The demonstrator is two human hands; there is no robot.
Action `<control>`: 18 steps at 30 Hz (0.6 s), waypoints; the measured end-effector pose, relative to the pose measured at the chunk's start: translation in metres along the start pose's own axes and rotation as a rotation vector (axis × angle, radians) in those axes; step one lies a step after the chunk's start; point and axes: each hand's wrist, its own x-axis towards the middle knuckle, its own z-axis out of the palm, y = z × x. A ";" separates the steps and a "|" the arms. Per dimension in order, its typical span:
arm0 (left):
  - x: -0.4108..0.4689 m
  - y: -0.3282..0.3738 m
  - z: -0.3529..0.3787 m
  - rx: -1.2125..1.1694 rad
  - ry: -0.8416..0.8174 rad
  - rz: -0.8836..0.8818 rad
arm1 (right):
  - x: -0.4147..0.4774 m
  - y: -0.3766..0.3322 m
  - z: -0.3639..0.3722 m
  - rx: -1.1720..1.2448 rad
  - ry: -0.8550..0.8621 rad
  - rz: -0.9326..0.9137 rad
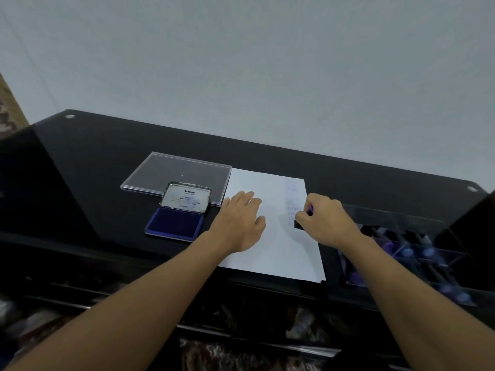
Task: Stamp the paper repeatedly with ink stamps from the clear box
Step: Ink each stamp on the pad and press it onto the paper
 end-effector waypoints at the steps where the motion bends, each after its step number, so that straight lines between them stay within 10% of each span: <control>1: 0.000 -0.002 0.003 0.000 0.002 0.001 | 0.001 0.000 0.002 -0.007 -0.011 -0.001; 18: -0.005 -0.005 0.018 0.010 0.024 0.003 | 0.012 0.001 0.017 -0.100 -0.043 -0.035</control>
